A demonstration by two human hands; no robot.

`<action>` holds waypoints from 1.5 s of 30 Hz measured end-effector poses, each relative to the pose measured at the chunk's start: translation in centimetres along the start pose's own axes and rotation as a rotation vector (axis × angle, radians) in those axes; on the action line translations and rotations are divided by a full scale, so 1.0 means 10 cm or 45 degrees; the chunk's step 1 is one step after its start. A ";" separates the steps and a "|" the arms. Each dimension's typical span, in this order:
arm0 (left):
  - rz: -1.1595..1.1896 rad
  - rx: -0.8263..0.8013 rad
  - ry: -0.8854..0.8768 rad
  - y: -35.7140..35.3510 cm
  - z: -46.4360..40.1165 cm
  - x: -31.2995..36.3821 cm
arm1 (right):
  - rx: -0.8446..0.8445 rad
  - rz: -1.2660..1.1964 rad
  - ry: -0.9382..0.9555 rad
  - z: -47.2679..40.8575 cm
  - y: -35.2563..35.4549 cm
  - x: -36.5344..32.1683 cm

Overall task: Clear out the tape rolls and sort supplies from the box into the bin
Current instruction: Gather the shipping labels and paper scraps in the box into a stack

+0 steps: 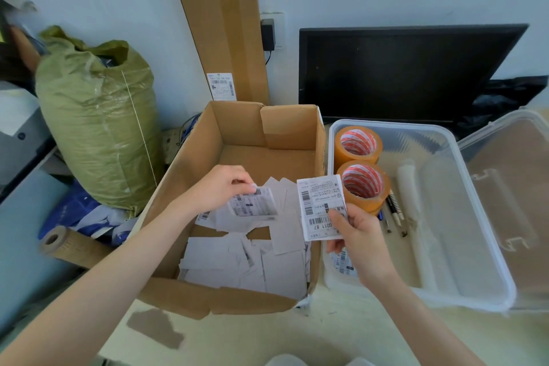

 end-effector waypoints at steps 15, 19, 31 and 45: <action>-0.043 -0.078 -0.109 -0.25 -0.18 0.93 | -0.142 0.072 0.011 -0.01 -0.01 0.00; 0.103 0.002 -0.050 -0.31 -0.17 0.90 | -0.119 -0.074 -0.026 -0.01 0.03 0.00; 0.826 0.680 0.337 -0.29 0.21 0.53 | 0.066 -0.309 -0.051 0.01 0.15 -0.04; 1.282 0.918 0.650 -0.87 0.44 0.61 | 0.100 -0.231 0.032 0.07 0.15 -0.11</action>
Point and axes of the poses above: each hand's wrist, its own z-axis away from the middle knuckle, its own y-axis out of the back of the hand, x = y × z, the point moved 5 cm from there along -z, towards the middle knuckle, and after that the axes turned 7 degrees about -y, right-handed, at the moved point
